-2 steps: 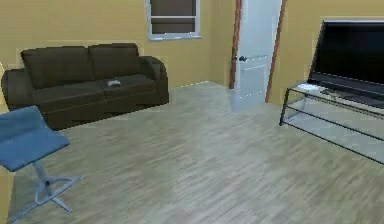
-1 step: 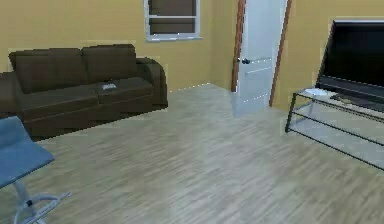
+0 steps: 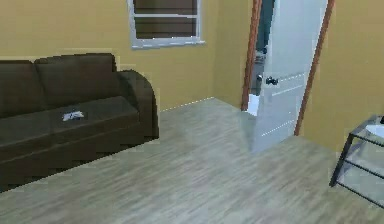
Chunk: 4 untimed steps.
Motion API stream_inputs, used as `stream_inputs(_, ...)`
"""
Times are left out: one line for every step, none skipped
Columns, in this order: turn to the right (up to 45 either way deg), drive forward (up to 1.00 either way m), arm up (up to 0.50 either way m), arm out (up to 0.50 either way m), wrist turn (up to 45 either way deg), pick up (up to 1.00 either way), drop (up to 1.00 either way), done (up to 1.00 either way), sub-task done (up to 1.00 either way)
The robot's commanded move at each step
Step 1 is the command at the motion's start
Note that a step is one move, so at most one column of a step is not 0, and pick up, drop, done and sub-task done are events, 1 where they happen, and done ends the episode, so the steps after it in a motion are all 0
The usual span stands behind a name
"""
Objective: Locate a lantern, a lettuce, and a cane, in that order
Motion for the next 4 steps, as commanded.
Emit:
stream_inputs(0.0,1.00,0.00,0.00,0.0,0.00,0.00,0.00,0.00)
stream_inputs(3.0,0.00,0.00,0.00,0.0,0.00,0.00,0.00,0.00)
stream_inputs(0.0,0.75,0.00,0.00,0.0,0.00,0.00,0.00,0.00)
stream_inputs(6.0,0.00,0.00,0.00,0.0,0.00,0.00,0.00,0.00)
